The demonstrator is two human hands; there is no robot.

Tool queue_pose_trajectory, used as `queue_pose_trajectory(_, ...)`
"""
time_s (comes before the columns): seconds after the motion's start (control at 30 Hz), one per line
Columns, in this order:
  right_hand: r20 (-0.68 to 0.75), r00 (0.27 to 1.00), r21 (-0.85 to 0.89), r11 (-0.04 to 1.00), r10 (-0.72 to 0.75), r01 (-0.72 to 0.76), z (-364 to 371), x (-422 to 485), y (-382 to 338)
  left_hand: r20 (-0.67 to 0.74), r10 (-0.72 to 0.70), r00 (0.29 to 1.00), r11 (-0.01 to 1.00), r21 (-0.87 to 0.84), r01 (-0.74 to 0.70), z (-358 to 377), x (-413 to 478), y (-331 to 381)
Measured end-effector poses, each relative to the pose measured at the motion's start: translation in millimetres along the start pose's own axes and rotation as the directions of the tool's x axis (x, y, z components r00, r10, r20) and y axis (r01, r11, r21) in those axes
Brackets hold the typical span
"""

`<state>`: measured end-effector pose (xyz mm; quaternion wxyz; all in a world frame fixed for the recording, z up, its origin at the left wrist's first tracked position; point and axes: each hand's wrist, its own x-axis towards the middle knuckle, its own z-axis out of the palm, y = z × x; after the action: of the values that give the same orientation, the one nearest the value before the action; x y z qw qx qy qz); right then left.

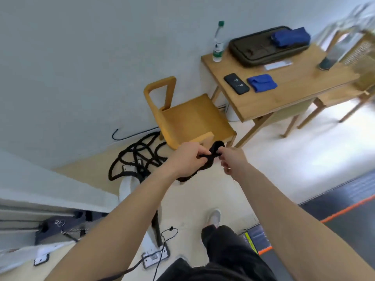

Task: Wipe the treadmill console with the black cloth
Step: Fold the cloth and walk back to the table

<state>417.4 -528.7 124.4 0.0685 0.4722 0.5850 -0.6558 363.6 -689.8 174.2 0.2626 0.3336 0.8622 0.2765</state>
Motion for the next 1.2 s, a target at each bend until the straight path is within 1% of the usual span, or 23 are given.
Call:
queue_pose_trajectory(0.03,-0.053,0.998,-0.067,0.997,-0.035,0.031,-18,17,-7,0.041,0.024,0.999,0.999,0.02,-0.025,-3,22,10)
queue_pose_trajectory(0.1,-0.114,0.989,-0.173,0.982,-0.098,0.077,-57,50,-20,0.097,0.067,0.993,0.996,0.056,-0.073,-8,67,29)
queue_pose_trajectory(0.2,-0.173,0.97,-0.245,0.962,-0.168,0.123,-116,94,-44,0.166,0.088,0.982,0.993,0.061,-0.099,-9,136,58)
queue_pose_trajectory(0.27,-0.143,0.973,-0.233,0.962,-0.182,0.145,-154,117,-65,0.208,0.088,0.974,0.993,0.061,-0.103,-8,183,75)
queue_pose_trajectory(0.4,0.007,0.985,-0.247,0.954,-0.172,0.168,-225,149,-111,0.249,0.064,0.966,0.995,0.057,-0.08,-8,270,102)
queue_pose_trajectory(0.5,0.003,0.978,-0.232,0.951,-0.208,0.203,-271,170,-144,0.226,0.068,0.972,0.996,0.046,-0.08,-11,325,122)
queue_pose_trajectory(0.63,-0.045,0.964,-0.229,0.942,-0.261,0.245,-309,201,-191,0.182,0.047,0.982,0.999,-0.027,-0.043,-19,397,149)
queue_pose_trajectory(0.7,-0.114,0.947,-0.217,0.938,-0.301,0.272,-319,223,-219,0.121,0.051,0.991,0.997,-0.062,-0.044,-24,434,162)
queue_pose_trajectory(0.8,-0.269,0.889,-0.253,0.918,-0.371,0.307,-330,266,-272,0.014,0.033,0.999,0.989,-0.143,-0.031,-35,496,180)
queue_pose_trajectory(0.83,-0.296,0.873,-0.27,0.911,-0.388,0.313,-333,282,-292,-0.02,0.028,0.999,0.984,-0.173,-0.031,-39,518,185)
queue_pose_trajectory(0.9,-0.304,0.865,-0.266,0.908,-0.399,0.325,-338,313,-329,-0.082,0.032,0.996,0.978,-0.202,-0.048,-47,562,193)
queue_pose_trajectory(1.07,-0.286,0.842,-0.136,0.89,-0.457,0.436,-354,366,-410,-0.238,0.01,0.971,0.966,-0.25,-0.071,-79,646,214)
queue_pose_trajectory(1.13,-0.266,0.847,-0.133,0.888,-0.46,0.44,-363,383,-428,-0.241,0.002,0.97,0.968,-0.243,-0.063,-87,667,219)
queue_pose_trajectory(1.2,-0.23,0.865,-0.176,0.893,-0.446,0.414,-372,404,-430,-0.207,-0.023,0.978,0.97,-0.241,-0.028,-83,682,219)
